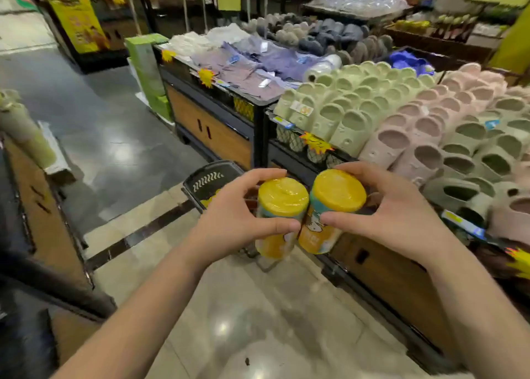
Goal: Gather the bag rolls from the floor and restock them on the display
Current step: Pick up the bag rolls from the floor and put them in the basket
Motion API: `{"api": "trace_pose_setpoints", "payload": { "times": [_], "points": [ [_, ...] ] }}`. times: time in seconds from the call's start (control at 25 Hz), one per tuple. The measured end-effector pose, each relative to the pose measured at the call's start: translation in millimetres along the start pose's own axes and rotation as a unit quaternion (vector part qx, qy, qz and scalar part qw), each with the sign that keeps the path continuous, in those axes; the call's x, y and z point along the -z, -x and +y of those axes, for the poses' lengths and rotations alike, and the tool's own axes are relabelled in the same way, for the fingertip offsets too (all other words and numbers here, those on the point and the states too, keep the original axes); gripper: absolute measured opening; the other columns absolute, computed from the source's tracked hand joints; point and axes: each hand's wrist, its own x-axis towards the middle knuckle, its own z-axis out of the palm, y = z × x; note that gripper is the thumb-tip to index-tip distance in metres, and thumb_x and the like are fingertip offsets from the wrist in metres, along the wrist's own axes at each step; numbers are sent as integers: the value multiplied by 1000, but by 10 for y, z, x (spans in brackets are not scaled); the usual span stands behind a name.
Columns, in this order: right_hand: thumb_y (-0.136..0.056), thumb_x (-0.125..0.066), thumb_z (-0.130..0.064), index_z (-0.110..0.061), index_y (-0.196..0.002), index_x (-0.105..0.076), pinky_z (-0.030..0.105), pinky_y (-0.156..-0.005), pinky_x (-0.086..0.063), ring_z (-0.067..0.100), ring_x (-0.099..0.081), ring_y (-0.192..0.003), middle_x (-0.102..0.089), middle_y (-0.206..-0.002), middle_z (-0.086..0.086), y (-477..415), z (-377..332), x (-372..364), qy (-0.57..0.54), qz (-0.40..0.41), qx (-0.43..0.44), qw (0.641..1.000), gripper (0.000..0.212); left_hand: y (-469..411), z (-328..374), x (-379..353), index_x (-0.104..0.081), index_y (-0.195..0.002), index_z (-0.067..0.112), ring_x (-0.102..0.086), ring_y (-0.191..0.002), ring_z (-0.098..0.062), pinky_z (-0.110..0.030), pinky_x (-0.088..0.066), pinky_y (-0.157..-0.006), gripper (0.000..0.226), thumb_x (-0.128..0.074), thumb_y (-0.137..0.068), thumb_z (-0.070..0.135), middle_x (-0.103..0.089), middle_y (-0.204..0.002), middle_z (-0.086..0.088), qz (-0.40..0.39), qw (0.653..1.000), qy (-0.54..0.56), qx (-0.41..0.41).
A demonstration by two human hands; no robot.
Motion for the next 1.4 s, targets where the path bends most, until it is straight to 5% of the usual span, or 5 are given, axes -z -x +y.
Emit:
{"api": "trace_pose_setpoints", "payload": {
  "times": [0.28,0.56,0.76,1.2,1.4],
  "points": [
    [-62,-90,-54,-43,-121,-59,24,-87,-53,-8,-62,-103,-67,-112,-26,-1938,-229,-1010,-39,-95,104,989,68,-696,-737,1261,-59,-129,45,-65,-110,-5,-38,-54,-99,79,-93,-58,53,-69,-117,16,144,986,-68,53],
    [-66,-87,-58,-45,-140,-49,19,-92,-48,-10,-58,-109,-60,-126,-27,-3923,-15,-1466,-21,-150,141,978,84,-2199,-1338,2089,-54,-134,44,-61,-109,4,-24,-54,-95,81,-93,-63,44,-64,-121,20,145,978,-100,113],
    [-66,-87,-57,-46,-129,-52,19,-82,-49,-6,-58,-103,-61,-117,-25,-4963,151,-1773,10,-189,131,973,72,-3011,-1947,2492,-51,-135,43,-57,-114,1,-28,-52,-98,78,-91,-67,46,-55,-127,19,148,970,-136,136],
    [-58,-81,-70,-47,-130,-50,36,-99,-48,1,-50,-117,-47,-126,-22,-6289,721,-2912,85,-158,11,984,81,-4814,-3601,3333,-54,-131,41,-52,-116,-11,-38,-50,-95,81,-87,-59,58,-58,-122,18,-53,967,-223,112],
    [-63,-78,-64,-43,-136,-48,36,-100,-48,7,-48,-122,-45,-130,-17,-6653,1100,-3550,109,-134,-95,980,81,-5440,-4423,3419,-56,-132,29,-48,-115,-6,-27,-42,-95,78,-91,-64,45,-58,-127,11,-138,961,-224,87]
  ]
}}
